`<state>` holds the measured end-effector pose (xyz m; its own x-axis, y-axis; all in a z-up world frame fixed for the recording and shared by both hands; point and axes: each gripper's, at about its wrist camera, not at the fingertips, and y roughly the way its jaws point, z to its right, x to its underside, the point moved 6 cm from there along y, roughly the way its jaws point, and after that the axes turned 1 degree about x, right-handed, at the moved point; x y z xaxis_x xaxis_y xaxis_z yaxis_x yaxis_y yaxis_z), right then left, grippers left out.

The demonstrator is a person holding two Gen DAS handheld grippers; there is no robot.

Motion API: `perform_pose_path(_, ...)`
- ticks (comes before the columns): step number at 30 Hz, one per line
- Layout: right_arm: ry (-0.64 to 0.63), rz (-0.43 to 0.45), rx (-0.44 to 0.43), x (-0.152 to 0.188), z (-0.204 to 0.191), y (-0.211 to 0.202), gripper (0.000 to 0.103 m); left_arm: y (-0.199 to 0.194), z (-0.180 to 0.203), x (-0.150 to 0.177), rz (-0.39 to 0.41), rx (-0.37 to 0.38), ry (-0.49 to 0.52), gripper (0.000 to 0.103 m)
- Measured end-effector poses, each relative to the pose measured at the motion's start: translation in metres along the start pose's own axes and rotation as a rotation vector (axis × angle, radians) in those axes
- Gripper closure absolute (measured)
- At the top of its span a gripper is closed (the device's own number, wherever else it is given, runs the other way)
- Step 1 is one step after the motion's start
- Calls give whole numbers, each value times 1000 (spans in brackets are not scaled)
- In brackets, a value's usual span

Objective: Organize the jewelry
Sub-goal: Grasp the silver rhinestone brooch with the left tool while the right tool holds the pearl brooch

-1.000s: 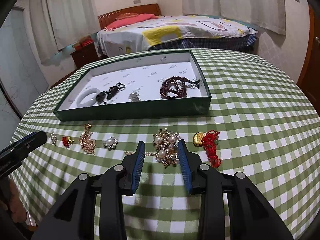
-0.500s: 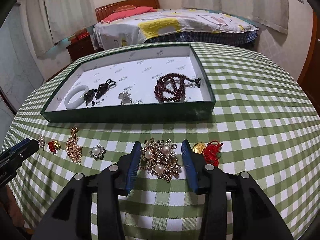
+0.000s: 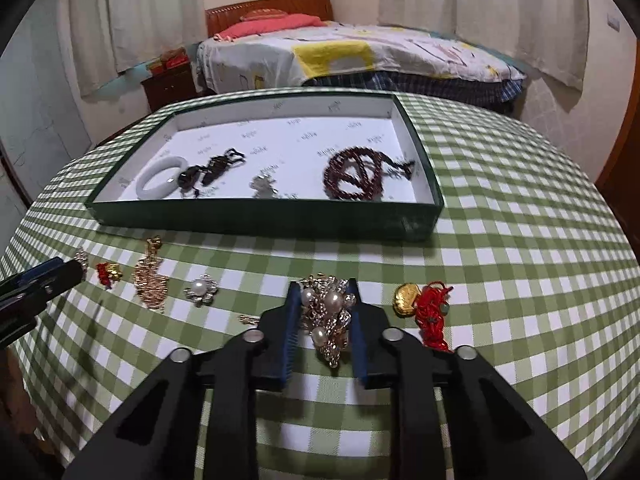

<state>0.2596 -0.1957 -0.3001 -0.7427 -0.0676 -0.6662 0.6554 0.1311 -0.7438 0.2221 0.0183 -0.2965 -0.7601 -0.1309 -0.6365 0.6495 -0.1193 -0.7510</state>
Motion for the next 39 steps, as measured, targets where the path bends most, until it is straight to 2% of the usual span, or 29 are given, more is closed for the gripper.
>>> perform_pose_path(11,12,9,-27,4,0,-6,85,5,-1,1,-10,-2,9,44)
perform_pose_path(21,23,10,-35,4,3,-7,85,14,-24,-2,-22,-53,-34,45)
perform_pose_path(32,26,10,-38,4,3,-6,85,20,-26,-5,-22,-66,-3,70)
perform_pose_path(34,27,10,-37,4,3,-6,85,20,-26,-5,-23,-58,0,79)
perform_pose_path(39,28,11,-38,4,3,-6,85,21,-27,-5,-24,-55,-2,86)
